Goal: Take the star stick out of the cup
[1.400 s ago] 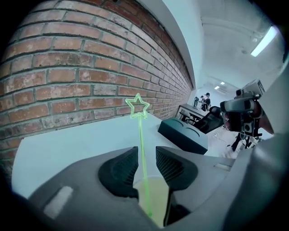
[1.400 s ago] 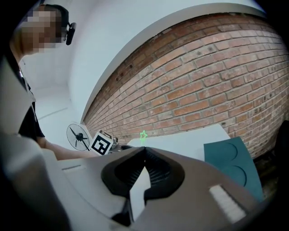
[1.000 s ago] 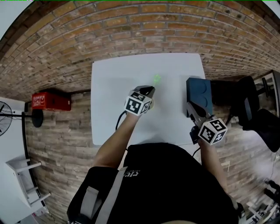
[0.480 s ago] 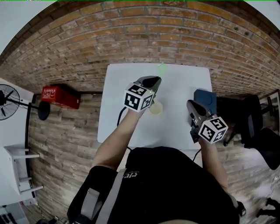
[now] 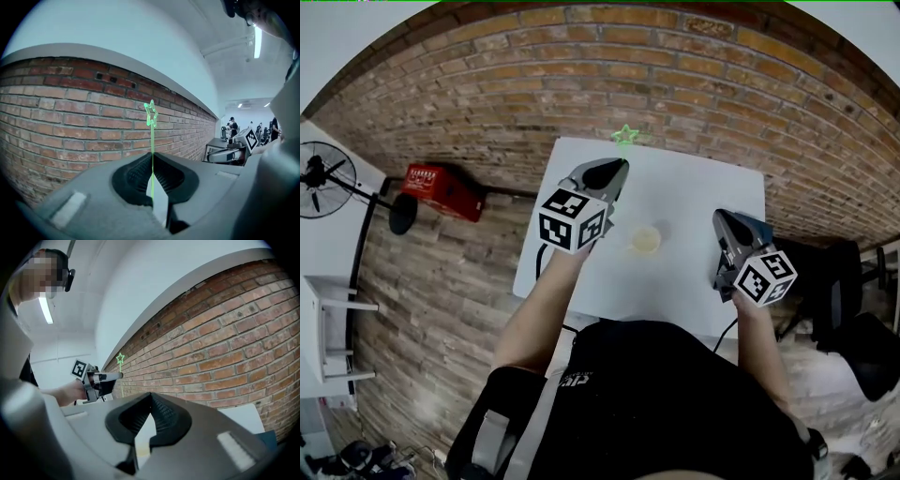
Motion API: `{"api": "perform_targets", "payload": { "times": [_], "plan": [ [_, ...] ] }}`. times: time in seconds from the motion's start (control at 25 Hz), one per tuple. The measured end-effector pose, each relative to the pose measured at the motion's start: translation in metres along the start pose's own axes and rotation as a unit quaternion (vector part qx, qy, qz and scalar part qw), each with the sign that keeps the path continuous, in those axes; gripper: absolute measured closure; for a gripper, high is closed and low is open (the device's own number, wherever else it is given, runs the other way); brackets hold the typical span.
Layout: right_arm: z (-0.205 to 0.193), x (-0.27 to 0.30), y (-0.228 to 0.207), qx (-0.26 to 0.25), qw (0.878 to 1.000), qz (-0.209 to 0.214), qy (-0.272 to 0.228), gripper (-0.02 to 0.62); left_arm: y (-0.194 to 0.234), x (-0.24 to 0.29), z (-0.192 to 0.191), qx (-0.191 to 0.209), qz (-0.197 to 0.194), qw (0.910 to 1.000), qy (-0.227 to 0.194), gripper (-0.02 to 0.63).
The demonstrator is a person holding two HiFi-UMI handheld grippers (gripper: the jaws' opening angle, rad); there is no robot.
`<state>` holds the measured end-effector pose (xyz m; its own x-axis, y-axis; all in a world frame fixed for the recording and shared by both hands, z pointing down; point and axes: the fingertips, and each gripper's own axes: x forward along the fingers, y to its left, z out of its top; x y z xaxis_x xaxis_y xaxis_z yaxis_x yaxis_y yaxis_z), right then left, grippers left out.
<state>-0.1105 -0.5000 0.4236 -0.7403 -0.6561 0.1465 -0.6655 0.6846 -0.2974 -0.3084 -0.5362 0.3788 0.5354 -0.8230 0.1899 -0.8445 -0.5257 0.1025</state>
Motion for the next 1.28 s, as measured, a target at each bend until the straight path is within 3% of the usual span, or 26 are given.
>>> {"api": "perform_targets", "payload": {
  "times": [0.28,0.52,0.76,1.28],
  "plan": [
    [-0.001,-0.002,-0.008,-0.014,1.000,-0.003,-0.001,0.597,0.029,-0.062,-0.009,-0.019,0.076,0.9966,-0.027,0.595],
    [0.000,-0.006,-0.009,-0.039,0.999,-0.013,-0.005,0.597,0.044,-0.083,-0.037,-0.035,0.105,0.9935,-0.023,0.595],
    [-0.002,-0.008,-0.006,-0.068,0.997,-0.021,0.009,0.598,0.043,-0.079,-0.043,-0.037,0.105,0.9936,-0.020,0.595],
    [-0.008,-0.013,-0.005,-0.055,0.998,-0.019,0.011,0.598,0.032,-0.072,-0.046,-0.035,0.095,0.9948,-0.010,0.597]
  ]
}}
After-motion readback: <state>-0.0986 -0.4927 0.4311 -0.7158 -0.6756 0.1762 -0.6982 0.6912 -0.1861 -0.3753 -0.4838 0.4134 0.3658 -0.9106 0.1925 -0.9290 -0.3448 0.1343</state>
